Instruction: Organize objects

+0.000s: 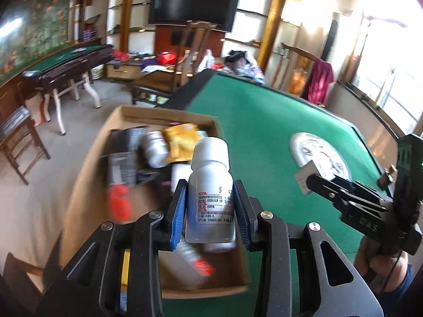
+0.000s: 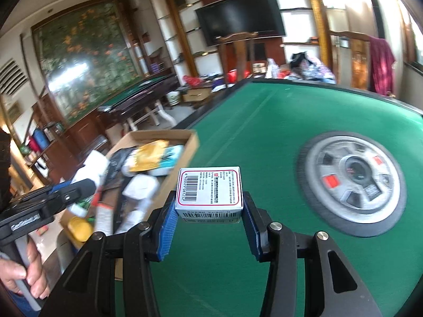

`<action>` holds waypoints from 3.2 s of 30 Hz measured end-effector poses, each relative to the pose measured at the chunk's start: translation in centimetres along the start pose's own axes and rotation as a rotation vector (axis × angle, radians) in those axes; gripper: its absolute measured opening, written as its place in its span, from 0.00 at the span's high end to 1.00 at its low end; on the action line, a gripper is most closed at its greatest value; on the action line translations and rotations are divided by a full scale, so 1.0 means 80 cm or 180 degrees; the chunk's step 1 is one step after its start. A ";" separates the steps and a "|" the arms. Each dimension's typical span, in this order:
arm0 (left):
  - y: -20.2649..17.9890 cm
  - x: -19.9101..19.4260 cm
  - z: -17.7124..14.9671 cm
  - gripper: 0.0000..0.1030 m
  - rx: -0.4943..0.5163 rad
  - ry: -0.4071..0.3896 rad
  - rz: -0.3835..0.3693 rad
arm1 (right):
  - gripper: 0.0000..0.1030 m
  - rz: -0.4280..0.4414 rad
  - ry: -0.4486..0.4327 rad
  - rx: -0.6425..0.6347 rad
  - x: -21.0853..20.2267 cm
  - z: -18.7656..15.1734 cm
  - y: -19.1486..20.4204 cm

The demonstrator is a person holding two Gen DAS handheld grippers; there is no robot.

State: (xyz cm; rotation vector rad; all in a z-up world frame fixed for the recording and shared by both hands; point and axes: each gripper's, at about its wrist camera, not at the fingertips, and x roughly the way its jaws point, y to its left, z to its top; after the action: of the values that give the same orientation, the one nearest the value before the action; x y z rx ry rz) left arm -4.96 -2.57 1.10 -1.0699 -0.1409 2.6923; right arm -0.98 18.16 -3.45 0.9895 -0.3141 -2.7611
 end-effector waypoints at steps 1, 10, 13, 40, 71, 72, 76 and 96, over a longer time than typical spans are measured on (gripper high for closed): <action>0.013 0.000 -0.003 0.67 -0.0051 0.0001 0.0038 | 0.55 0.0031 0.0025 -0.0030 0.006 0.001 0.010; 0.084 0.005 -0.029 0.67 -0.0287 0.0097 0.0212 | 0.55 0.0286 0.0353 -0.0364 0.072 0.009 0.100; 0.097 0.008 -0.033 0.67 -0.0343 0.0117 0.0213 | 0.55 0.0311 0.0477 -0.0446 0.096 0.007 0.118; 0.130 0.026 -0.042 0.67 -0.0272 0.0105 0.0400 | 0.55 0.0133 0.0632 -0.1021 0.153 -0.017 0.180; 0.050 -0.007 -0.044 0.35 0.0289 -0.0394 0.0851 | 0.25 -0.0001 0.0104 -0.0679 0.052 -0.022 0.119; 0.047 -0.009 -0.045 0.34 0.0303 -0.0432 0.0887 | 0.25 -0.0016 0.0092 -0.0652 0.051 -0.022 0.116; 0.034 -0.016 -0.048 0.32 0.0343 -0.0630 0.1280 | 0.25 -0.0066 -0.0006 -0.0517 0.041 -0.026 0.103; 0.055 -0.028 -0.065 0.22 0.0123 -0.0645 0.1674 | 0.25 -0.0040 -0.0105 -0.0452 0.033 -0.045 0.098</action>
State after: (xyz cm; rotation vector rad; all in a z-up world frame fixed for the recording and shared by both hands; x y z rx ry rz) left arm -0.64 -7.44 -1.96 -0.9198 0.1851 3.2526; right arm 0.18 9.46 -5.72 0.9147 -0.1149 -2.7687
